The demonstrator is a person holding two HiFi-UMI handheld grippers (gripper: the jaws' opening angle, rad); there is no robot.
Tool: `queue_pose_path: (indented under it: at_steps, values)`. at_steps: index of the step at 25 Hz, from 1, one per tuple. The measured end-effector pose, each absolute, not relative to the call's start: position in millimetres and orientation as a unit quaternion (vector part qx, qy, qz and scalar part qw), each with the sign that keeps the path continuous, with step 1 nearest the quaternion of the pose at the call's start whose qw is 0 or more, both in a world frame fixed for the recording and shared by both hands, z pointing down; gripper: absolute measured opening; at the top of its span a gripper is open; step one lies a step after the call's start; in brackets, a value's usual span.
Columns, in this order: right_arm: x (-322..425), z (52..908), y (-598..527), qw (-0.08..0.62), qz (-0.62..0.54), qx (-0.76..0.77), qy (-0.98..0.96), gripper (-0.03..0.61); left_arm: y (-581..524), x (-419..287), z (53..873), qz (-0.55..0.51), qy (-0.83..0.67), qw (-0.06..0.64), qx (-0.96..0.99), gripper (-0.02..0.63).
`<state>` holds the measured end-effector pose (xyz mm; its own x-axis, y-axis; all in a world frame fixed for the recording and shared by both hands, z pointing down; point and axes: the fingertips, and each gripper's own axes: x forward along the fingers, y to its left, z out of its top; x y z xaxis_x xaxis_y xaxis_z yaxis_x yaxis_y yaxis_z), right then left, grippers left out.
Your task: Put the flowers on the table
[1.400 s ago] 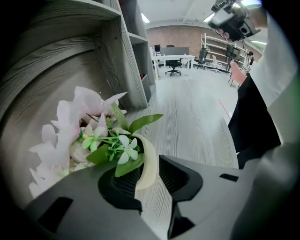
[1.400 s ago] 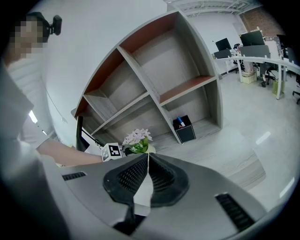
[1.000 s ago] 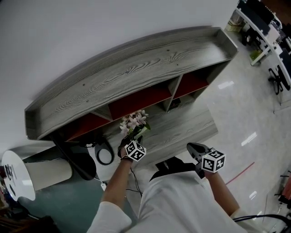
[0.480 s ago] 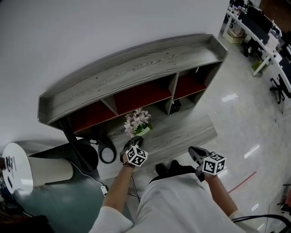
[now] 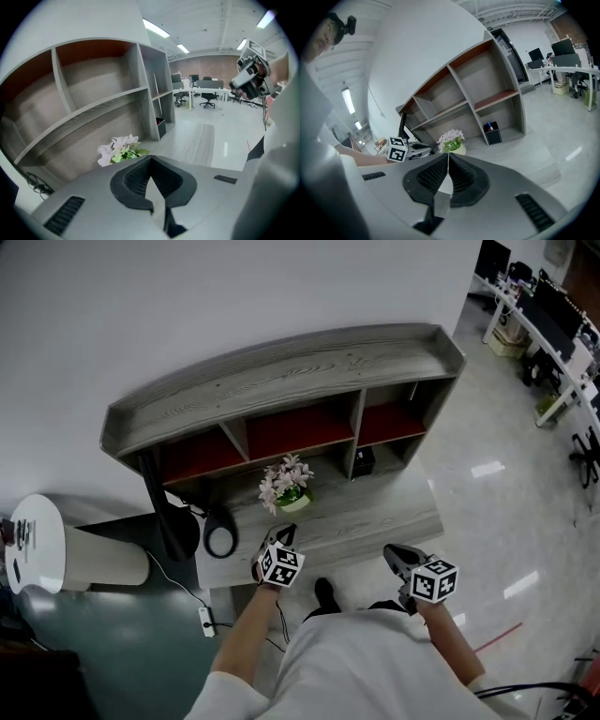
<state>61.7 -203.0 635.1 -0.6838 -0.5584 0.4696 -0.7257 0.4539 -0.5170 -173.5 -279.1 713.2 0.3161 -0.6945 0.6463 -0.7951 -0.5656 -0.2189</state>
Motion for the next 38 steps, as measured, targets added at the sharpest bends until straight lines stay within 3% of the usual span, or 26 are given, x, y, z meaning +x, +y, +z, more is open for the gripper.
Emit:
queue_pose_path:
  at_steps: [18,38]
  values:
    - [119.4,630.5,-125.6,0.148,0.297,0.311,-0.891,0.02,-133.3,-115.9,661.3,0.25,-0.538,0.164,0.788,0.009]
    - [89.0,630.5,-42.8,0.141,0.293,0.308,-0.894,0.018,4.9,-127.7,632.3,0.133,-0.539,0.252,0.793,0.009]
